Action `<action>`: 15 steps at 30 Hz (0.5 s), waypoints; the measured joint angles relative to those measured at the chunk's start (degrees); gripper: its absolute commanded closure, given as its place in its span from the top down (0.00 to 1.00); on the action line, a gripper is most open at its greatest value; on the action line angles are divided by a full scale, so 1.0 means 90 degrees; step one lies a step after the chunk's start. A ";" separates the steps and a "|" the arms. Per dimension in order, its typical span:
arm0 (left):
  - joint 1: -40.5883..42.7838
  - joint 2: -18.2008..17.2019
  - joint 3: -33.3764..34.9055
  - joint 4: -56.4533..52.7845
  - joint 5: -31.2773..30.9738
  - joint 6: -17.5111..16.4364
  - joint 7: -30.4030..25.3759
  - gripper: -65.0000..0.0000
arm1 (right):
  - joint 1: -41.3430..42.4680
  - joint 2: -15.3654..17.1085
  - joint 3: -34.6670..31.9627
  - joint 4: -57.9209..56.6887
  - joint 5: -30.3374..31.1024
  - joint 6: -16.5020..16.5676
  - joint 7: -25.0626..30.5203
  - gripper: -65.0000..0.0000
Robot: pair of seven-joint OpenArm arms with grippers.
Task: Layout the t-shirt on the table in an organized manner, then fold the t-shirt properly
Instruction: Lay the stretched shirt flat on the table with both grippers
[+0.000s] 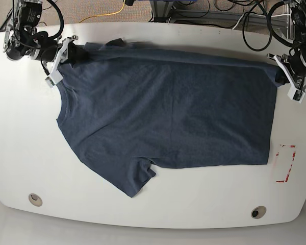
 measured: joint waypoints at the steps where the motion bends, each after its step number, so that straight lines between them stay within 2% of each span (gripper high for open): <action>1: -0.0078 0.0000 0.0058 0.0000 0.0049 0.0002 0.0000 0.00 | 0.0053 -0.0002 0.0000 -0.0080 -0.0010 0.0000 -0.0010 0.00; 10: -0.0748 0.0032 0.0731 -0.0243 0.1178 -0.0041 -0.0022 0.00 | 0.0748 -0.0041 0.0000 -0.0891 -0.0010 0.0002 -0.0066 0.00; 15: -0.1110 0.0078 0.0882 -0.0663 0.1263 -0.0044 -0.0053 0.00 | 0.1022 -0.0036 0.0000 -0.1069 -0.0032 0.0000 -0.0078 0.00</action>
